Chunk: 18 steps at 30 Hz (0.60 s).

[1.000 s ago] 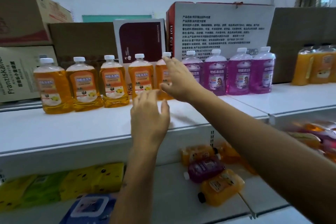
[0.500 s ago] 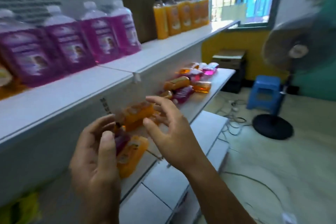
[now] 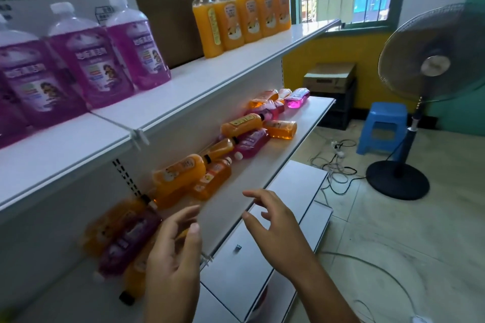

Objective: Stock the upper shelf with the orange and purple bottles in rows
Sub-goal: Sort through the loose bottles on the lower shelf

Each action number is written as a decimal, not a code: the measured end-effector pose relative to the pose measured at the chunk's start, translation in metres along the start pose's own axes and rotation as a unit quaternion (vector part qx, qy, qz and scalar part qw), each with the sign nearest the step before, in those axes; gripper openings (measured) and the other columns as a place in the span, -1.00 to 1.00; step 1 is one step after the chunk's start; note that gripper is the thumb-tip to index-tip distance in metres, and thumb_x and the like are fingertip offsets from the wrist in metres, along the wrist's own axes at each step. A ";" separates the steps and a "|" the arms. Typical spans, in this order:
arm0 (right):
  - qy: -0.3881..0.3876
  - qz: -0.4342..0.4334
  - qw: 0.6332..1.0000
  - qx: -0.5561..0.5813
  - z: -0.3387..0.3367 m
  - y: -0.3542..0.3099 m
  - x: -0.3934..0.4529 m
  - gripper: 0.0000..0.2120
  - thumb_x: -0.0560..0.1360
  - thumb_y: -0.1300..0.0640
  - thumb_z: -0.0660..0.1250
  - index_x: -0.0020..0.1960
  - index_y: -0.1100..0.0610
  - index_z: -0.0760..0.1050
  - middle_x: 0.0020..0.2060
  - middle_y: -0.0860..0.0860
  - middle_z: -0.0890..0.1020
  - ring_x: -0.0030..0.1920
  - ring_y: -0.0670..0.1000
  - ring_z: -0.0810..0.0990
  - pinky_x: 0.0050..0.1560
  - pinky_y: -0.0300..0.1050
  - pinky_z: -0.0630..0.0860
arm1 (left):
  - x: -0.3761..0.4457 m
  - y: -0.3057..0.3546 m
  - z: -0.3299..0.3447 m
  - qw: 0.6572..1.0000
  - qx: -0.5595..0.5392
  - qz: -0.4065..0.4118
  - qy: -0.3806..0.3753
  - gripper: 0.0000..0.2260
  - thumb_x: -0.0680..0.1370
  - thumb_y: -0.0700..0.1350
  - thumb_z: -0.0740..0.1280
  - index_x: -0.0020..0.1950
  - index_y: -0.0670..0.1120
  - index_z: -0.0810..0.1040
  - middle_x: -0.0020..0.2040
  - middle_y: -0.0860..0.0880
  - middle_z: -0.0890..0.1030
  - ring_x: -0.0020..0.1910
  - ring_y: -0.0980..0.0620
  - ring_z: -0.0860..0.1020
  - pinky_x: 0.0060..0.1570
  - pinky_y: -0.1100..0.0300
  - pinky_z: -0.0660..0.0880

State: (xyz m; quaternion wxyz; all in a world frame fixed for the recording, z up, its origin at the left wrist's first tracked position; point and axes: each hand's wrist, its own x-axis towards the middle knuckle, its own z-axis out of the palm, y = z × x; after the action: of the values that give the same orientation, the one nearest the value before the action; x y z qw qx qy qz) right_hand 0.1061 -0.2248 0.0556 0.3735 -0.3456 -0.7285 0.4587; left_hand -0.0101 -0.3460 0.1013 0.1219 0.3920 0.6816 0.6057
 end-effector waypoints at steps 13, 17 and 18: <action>0.042 0.027 0.999 0.005 -0.163 0.075 0.100 -0.74 0.60 0.05 0.30 0.17 -0.31 0.47 0.16 -0.47 0.48 0.24 -0.42 0.40 0.21 -0.38 0.36 | 0.071 0.027 0.203 0.990 -0.089 -0.087 -0.064 -0.77 0.63 -0.25 0.22 0.10 0.00 0.63 0.00 0.18 0.69 0.04 0.19 0.63 0.11 0.13 0.54; 0.051 0.068 0.996 0.002 -0.199 0.101 0.114 -0.74 0.61 0.09 0.31 0.20 -0.23 0.48 0.22 -0.34 0.49 0.26 -0.32 0.43 0.27 -0.23 0.41 | 0.083 0.017 0.252 0.987 -0.086 -0.102 -0.093 -0.78 0.62 -0.22 0.26 0.10 0.05 0.63 0.00 0.21 0.68 0.07 0.21 0.61 0.18 0.09 0.54; 0.052 0.078 0.996 -0.001 -0.205 0.108 0.117 -0.74 0.61 0.10 0.31 0.20 -0.22 0.48 0.23 -0.33 0.49 0.25 -0.32 0.43 0.28 -0.19 0.41 | 0.087 0.013 0.261 0.987 -0.080 -0.102 -0.096 -0.78 0.62 -0.21 0.27 0.10 0.07 0.63 0.00 0.20 0.68 0.08 0.21 0.61 0.19 0.07 0.53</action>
State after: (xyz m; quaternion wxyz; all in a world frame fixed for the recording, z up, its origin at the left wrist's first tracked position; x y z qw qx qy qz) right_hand 0.2440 -0.0053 0.0442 0.3734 -0.4247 -0.6795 0.4674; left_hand 0.1046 -0.0971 0.0788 0.2785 0.3659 0.6525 0.6023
